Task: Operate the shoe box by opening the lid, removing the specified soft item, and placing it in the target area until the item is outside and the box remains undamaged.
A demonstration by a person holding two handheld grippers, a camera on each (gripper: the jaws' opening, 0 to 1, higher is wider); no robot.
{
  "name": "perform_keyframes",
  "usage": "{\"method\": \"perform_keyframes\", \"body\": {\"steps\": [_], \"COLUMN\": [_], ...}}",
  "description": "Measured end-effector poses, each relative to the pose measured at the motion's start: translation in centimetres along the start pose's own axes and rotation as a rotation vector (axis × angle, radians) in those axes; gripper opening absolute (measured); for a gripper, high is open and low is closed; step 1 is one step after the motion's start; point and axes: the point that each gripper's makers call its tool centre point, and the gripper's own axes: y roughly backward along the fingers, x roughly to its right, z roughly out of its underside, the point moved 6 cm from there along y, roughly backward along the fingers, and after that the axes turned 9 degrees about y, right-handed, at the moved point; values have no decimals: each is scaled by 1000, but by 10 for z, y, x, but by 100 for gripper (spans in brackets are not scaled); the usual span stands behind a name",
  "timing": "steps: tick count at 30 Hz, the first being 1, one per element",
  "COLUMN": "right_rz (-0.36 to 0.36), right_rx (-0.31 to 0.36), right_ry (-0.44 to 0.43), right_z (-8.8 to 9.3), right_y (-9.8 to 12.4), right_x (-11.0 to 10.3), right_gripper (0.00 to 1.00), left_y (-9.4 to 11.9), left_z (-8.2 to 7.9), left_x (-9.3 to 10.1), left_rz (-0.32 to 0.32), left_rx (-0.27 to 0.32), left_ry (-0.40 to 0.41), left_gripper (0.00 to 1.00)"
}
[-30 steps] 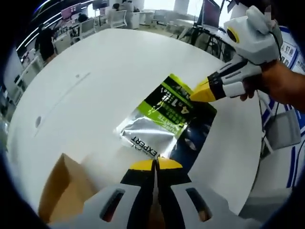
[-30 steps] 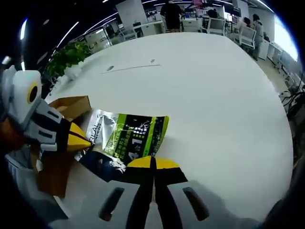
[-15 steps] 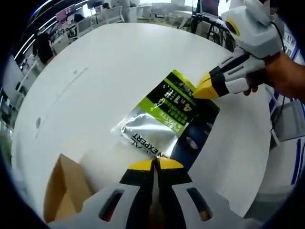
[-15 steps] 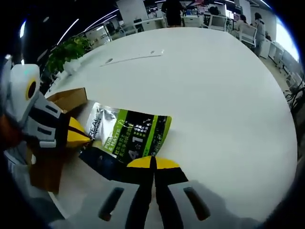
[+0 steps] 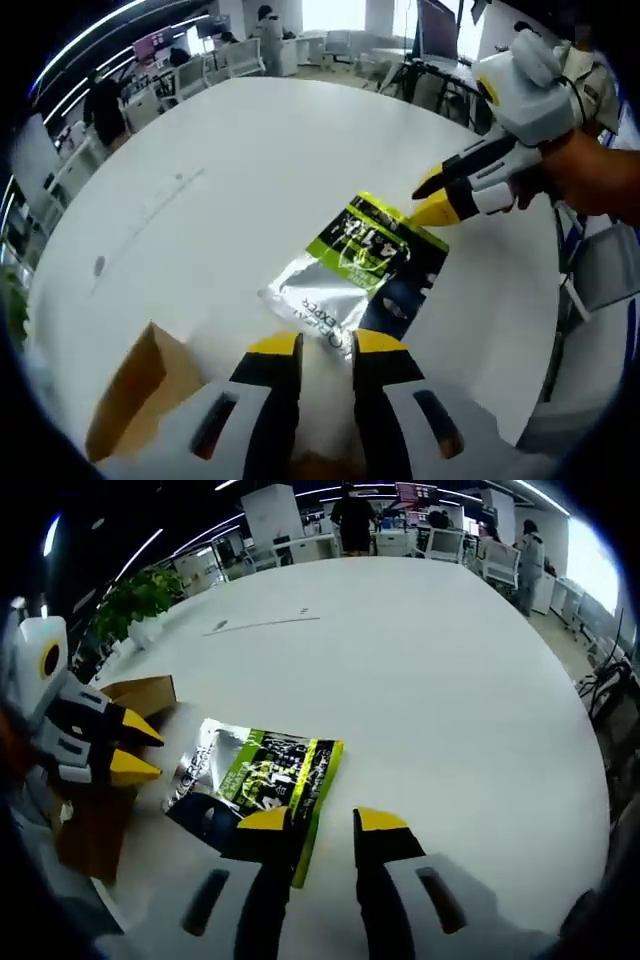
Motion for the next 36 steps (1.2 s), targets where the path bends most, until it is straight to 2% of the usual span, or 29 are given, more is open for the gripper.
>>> {"method": "perform_keyframes", "body": {"steps": [1, 2, 5, 9, 20, 29, 36], "right_rz": [6, 10, 16, 34, 64, 69, 57], "right_rx": [11, 20, 33, 43, 55, 55, 44], "right_ry": [-3, -3, -7, -9, -29, -23, -18], "right_z": [-1, -2, -1, 4, 13, 13, 17], "right_y": [4, 11, 22, 42, 82, 95, 97], "right_x": [-1, -6, -15, -32, -70, -100, -130], "right_gripper": [22, 22, 22, 23, 22, 22, 21], "left_y": [6, 14, 30, 49, 96, 129, 152], "left_z": [-1, -3, 0, 14, 43, 75, 102], "left_x": [1, 4, 9, 12, 14, -2, -23], "left_rz": [-1, 4, 14, 9, 30, 14, -11], "left_rx": [11, 47, 75, 91, 107, 102, 101], "left_ry": [-5, -3, 12, 16, 4, 22, 64], "left_gripper": [18, 19, 25, 32, 29, 27, 27]}}
